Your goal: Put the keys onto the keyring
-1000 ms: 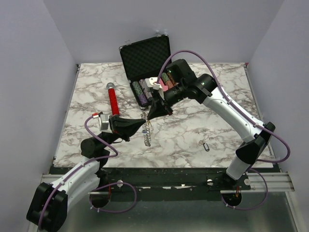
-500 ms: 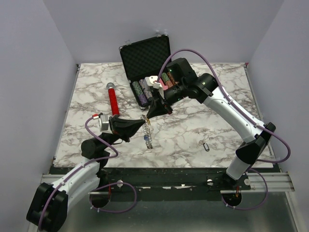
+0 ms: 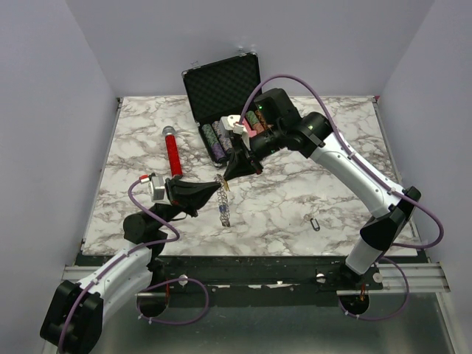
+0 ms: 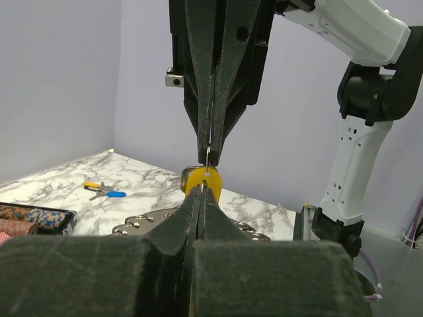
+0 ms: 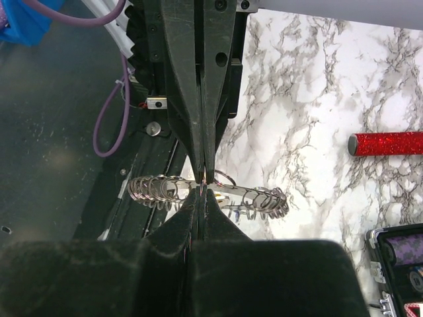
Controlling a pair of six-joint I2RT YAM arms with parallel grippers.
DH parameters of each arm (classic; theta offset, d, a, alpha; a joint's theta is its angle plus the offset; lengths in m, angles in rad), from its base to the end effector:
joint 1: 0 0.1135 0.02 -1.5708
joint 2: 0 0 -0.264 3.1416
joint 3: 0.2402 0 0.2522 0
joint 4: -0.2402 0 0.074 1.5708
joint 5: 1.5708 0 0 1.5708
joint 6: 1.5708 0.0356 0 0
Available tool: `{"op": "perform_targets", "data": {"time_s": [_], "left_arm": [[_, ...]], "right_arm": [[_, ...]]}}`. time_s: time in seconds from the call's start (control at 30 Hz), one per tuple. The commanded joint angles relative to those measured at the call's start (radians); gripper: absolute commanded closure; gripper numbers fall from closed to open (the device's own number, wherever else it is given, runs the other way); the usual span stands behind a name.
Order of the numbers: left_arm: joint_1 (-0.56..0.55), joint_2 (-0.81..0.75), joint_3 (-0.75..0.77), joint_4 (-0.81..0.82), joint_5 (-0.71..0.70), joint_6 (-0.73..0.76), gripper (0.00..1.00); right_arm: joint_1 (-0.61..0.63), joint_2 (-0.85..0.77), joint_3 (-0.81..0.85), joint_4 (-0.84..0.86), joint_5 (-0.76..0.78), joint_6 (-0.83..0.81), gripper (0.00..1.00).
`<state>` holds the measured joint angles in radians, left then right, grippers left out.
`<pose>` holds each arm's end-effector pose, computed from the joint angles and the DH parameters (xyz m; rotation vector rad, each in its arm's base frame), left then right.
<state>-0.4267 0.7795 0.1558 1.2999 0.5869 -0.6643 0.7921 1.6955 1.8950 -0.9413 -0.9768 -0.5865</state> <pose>0.1256 -0.0788 0.2696 0.4725 0.9951 -1.2489 0.2250 0.2701 0.4193 -1.7433 1.3303 1.2250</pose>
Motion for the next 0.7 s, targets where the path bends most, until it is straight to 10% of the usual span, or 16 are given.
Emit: {"op": "perform_targets", "data": {"time_s": [0.0, 0.67], "left_arm": [[0.005, -0.014, 0.002, 0.289, -0.025, 0.009, 1.00], [0.005, -0.017, -0.001, 0.291, -0.039, 0.011, 1.00]], "right_arm": [[0.010, 0.006, -0.011, 0.022, 0.017, 0.020, 0.99], [0.009, 0.003, -0.025, 0.039, 0.026, 0.048, 1.00]]}}
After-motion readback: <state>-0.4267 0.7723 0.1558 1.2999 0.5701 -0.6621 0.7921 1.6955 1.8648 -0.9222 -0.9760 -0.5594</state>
